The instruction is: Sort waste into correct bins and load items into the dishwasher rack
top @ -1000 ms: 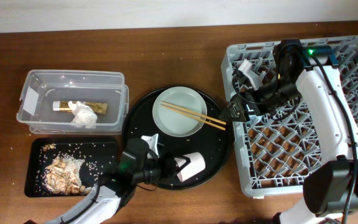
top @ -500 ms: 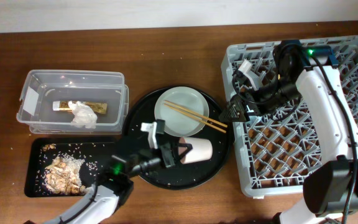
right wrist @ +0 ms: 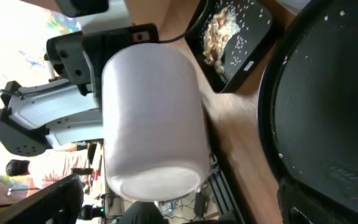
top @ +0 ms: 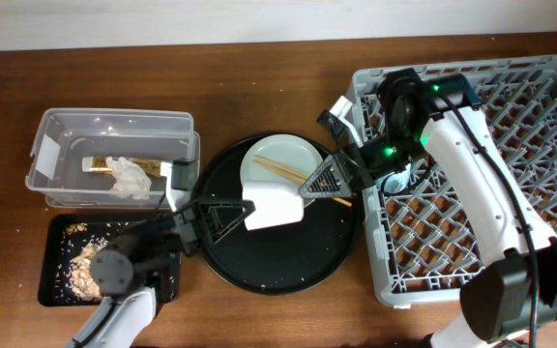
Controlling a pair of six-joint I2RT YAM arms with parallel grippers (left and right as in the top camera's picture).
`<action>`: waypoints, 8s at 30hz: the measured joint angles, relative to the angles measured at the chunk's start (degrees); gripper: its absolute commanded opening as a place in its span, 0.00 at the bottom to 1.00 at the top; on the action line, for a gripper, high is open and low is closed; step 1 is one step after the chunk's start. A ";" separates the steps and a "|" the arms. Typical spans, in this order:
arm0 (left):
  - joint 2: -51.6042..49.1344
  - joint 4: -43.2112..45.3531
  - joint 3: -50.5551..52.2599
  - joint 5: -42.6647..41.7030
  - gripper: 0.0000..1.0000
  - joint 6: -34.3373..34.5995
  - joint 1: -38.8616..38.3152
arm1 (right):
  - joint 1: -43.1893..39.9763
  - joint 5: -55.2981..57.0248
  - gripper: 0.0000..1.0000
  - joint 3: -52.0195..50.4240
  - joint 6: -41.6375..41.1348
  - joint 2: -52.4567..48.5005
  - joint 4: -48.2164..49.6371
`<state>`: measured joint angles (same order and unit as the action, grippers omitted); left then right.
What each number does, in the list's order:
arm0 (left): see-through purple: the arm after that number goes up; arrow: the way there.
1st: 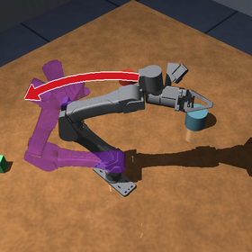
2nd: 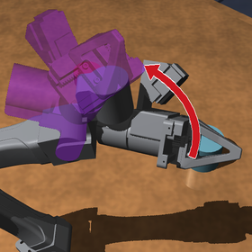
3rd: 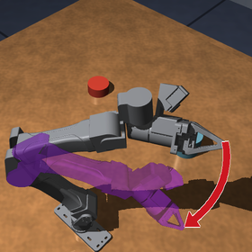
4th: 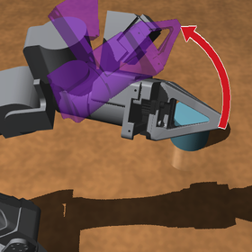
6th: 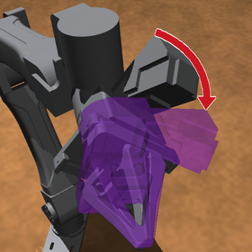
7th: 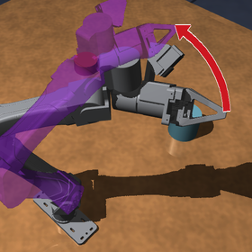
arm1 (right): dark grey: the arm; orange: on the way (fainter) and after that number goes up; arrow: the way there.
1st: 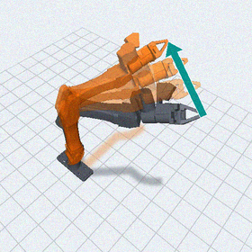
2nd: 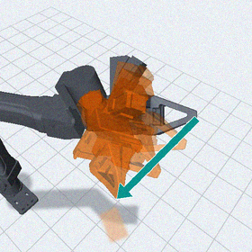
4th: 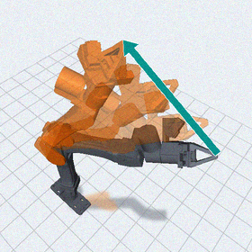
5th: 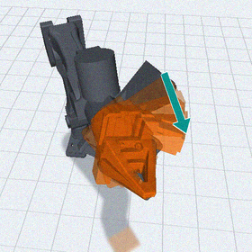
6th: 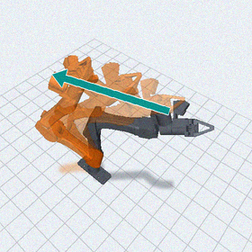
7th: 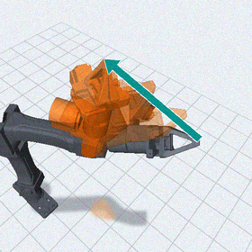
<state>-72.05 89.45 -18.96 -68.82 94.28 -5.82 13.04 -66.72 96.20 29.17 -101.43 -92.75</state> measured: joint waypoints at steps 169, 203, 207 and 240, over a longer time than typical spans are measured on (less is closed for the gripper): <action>0.22 0.39 -0.55 -16.31 0.99 -4.13 4.04 | 11.69 71.47 0.04 -28.74 -21.94 -3.32 51.47; 0.22 0.42 -0.55 -16.31 0.99 -4.22 4.04 | 9.57 50.38 0.04 -12.98 -12.92 0.83 23.58; 0.22 0.39 -0.55 -16.31 0.99 -4.31 4.04 | -5.05 49.62 0.04 -11.72 -19.17 8.39 12.90; 0.22 0.39 -0.55 -16.35 0.99 -4.31 4.04 | -9.38 29.33 0.37 -22.99 -26.75 8.61 20.37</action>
<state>-71.83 89.84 -19.51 -85.17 89.97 -1.78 3.66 -37.39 73.21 2.42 -92.82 -72.38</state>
